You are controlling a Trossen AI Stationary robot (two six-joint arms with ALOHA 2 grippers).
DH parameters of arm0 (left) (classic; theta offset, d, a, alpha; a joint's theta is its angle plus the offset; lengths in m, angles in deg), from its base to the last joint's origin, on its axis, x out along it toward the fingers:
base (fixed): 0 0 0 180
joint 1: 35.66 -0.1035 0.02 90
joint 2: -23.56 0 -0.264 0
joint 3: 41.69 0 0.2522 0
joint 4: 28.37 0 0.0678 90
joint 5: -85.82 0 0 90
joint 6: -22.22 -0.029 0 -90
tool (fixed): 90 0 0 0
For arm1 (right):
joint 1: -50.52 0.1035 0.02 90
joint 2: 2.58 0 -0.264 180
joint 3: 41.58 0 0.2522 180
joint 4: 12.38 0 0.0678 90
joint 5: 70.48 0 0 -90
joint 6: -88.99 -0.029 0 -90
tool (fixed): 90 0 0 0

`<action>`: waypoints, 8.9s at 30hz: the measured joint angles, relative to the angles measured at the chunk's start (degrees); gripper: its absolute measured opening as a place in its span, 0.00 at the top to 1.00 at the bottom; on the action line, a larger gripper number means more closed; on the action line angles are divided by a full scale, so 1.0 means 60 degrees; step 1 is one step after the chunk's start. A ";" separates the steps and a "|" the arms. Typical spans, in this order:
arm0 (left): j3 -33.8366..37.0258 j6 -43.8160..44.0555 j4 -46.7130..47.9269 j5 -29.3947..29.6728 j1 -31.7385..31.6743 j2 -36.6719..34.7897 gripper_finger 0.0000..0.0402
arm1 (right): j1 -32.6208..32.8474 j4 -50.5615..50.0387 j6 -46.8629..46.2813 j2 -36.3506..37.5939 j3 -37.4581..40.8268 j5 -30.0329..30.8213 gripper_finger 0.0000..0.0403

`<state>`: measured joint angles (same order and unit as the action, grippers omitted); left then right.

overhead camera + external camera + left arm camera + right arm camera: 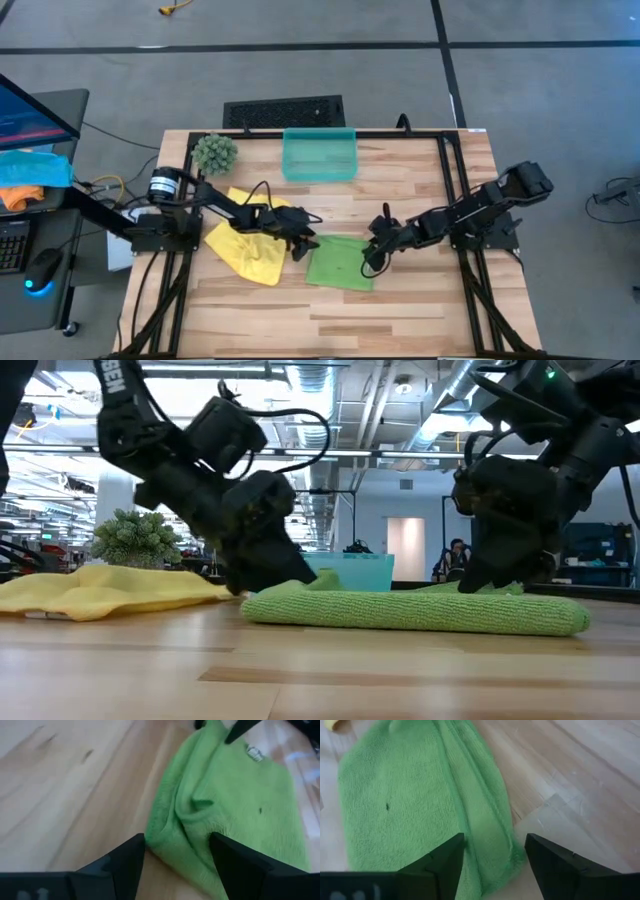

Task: Roll microfiber towels into tight, uniform cylinder then place into a basket
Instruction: Roll the green microfiber cloth

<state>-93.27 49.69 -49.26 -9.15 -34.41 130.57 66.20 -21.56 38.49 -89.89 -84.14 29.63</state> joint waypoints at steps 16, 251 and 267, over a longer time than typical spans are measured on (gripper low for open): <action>-0.0309 -0.1477 0.0249 -0.0158 0.0114 0.0264 0.65 | 0.0067 -0.0051 0.1345 -0.0036 0.0026 -0.0011 0.96; -0.4295 -0.4964 0.7646 0.3700 0.3235 0.0810 0.98 | 0.3239 -0.6498 0.3938 -0.3472 -0.6061 0.2571 0.89; -0.4335 -0.5011 0.8243 0.3786 0.3228 0.0618 0.98 | 0.2723 -0.5864 0.3753 -0.3420 -0.5384 0.1579 0.97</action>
<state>-119.29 19.63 0.20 13.57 -15.04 134.28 82.53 -56.75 61.00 -110.41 -116.44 39.10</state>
